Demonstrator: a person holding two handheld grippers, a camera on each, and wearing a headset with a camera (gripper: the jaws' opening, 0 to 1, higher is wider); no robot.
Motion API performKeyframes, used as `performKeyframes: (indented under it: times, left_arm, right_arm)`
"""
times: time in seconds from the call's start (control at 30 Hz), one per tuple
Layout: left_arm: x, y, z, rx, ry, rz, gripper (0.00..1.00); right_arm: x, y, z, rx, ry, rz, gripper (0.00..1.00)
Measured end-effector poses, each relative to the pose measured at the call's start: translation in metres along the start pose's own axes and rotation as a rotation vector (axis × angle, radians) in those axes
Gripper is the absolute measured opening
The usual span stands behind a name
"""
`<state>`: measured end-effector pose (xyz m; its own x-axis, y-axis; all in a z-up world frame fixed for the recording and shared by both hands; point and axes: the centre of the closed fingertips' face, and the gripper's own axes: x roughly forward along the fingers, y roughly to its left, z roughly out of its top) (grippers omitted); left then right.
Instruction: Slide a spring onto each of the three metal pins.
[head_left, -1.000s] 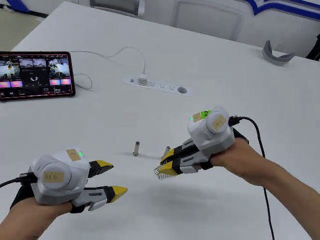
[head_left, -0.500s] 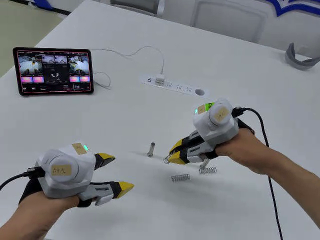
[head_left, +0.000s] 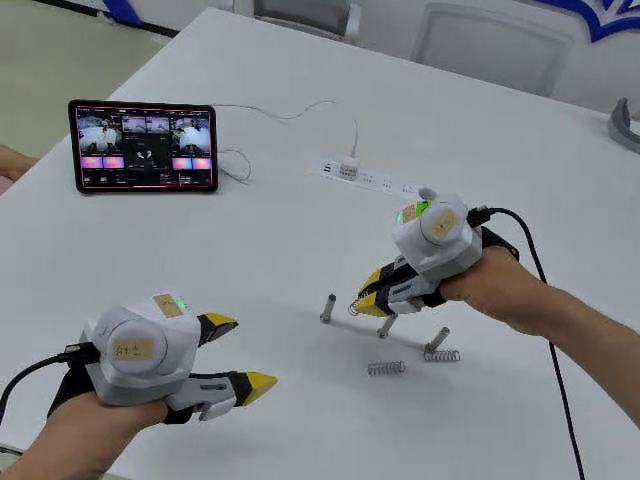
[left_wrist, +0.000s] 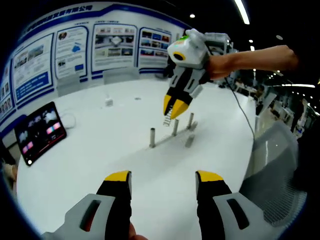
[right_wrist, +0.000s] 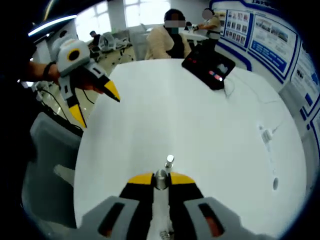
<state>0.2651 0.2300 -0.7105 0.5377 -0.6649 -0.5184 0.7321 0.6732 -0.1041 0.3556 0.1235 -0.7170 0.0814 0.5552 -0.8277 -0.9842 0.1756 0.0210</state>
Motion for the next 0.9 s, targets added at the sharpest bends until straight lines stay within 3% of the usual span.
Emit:
performKeyframes:
  times: [0.4, 0.9]
  left_arm:
    - [-0.012, 0.004, -0.008, -0.028, 0.006, 0.026, 0.52]
    - [-0.018, 0.008, -0.012, -0.042, 0.003, 0.045, 0.51]
  right_arm:
    - [0.011, -0.012, 0.014, -0.017, 0.001, 0.006, 0.12]
    - [0.023, -0.015, 0.011, -0.013, 0.017, 0.03, 0.12]
